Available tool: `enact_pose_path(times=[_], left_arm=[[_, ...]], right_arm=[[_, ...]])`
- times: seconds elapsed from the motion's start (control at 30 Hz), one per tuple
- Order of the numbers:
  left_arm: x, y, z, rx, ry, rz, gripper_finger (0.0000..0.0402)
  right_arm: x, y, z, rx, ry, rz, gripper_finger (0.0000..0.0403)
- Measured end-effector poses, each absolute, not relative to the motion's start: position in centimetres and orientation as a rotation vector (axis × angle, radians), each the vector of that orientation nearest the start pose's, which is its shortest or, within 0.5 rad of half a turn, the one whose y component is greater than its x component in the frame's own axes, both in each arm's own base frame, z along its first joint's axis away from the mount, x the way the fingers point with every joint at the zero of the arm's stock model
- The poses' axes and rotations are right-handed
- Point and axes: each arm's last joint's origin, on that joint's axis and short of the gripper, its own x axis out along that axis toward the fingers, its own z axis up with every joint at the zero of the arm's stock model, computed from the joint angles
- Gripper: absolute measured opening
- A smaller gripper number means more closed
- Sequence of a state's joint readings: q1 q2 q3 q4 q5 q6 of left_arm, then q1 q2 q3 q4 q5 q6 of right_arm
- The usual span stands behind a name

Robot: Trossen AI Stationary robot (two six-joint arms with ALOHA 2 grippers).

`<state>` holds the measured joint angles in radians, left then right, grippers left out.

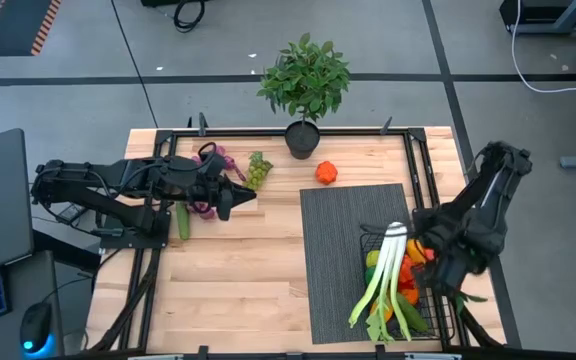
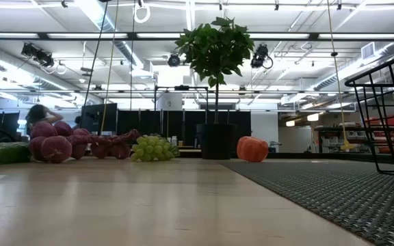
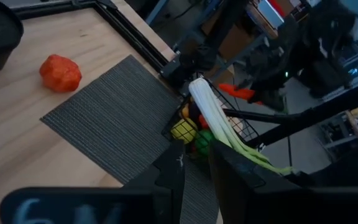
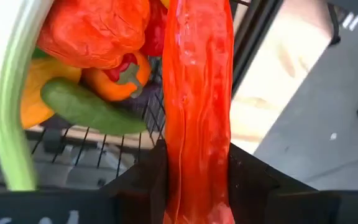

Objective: Build produce basket
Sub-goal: Put the carrot into the black wire basket, then put the grapes into the black wire basket

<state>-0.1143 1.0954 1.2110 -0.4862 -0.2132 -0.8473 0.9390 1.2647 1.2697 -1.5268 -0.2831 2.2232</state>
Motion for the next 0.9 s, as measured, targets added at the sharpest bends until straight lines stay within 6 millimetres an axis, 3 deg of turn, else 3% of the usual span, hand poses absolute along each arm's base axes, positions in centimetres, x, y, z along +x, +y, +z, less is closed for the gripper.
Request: enact_pose_path(times=[0.47, 0.63, 0.8, 0.9], left_arm=[[22.1, -2.2, 38.4, -0.815, 0.368, 0.293, 0.0080], [20.6, -1.8, 36.2, -0.772, 0.582, 0.476, 0.0080], [18.2, -1.2, 33.3, -0.565, 0.927, 0.755, 0.0080], [18.0, -1.1, 32.7, -0.456, 1.040, 0.776, 0.0081]], right_arm=[[10.9, 19.3, 29.7, 0.885, 1.536, -0.930, 0.0253], [11.0, 19.5, 29.8, 0.901, 1.446, -0.853, 0.0288], [11.4, 19.7, 29.8, 0.923, 1.334, -0.808, 0.0305], [11.6, 19.9, 29.8, 0.956, 1.322, -0.807, 0.0309]])
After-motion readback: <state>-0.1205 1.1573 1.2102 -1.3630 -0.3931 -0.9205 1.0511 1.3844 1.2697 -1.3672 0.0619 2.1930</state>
